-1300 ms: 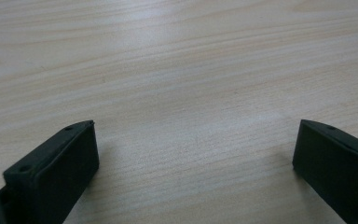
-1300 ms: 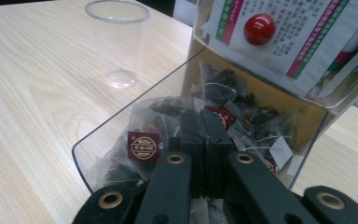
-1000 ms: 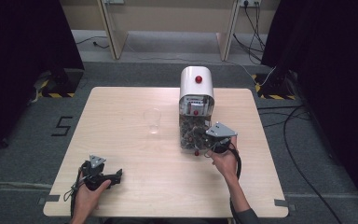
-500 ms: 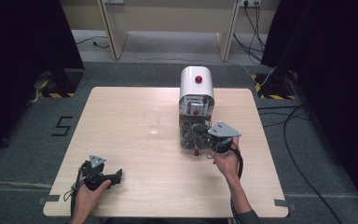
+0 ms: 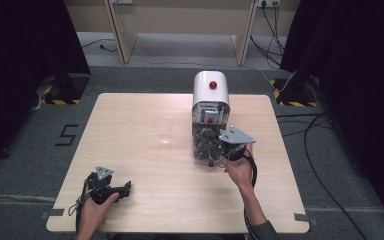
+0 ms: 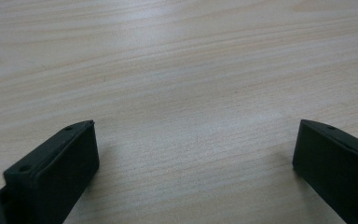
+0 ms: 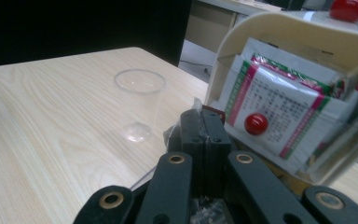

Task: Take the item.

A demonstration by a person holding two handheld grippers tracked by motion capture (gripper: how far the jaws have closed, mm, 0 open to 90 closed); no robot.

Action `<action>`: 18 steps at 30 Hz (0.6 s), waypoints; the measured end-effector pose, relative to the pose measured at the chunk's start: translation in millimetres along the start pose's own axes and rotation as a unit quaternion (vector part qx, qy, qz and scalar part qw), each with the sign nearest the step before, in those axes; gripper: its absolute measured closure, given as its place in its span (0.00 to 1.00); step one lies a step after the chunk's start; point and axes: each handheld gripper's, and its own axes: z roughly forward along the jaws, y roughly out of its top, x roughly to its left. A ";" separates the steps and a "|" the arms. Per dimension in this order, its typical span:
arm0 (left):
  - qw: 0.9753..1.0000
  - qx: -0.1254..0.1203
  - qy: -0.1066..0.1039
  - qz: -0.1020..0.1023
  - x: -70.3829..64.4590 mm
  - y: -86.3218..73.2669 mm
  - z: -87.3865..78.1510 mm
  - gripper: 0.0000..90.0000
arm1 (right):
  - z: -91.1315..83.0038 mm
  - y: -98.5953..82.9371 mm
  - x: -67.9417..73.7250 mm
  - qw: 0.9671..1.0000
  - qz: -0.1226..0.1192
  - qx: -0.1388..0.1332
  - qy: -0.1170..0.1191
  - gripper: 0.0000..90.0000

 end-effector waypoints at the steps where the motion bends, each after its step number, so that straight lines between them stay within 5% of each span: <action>1: 1.000 0.000 0.000 0.000 0.0 0.0 0.0 0.00 | 2.0 3.0 1.2 1.000 -0.003 -0.001 0.002 1.00; 18: 1.000 0.000 0.000 0.000 0.0 -0.1 -0.1 0.00 | 21.9 29.1 8.6 1.000 -0.009 -0.010 0.025 1.00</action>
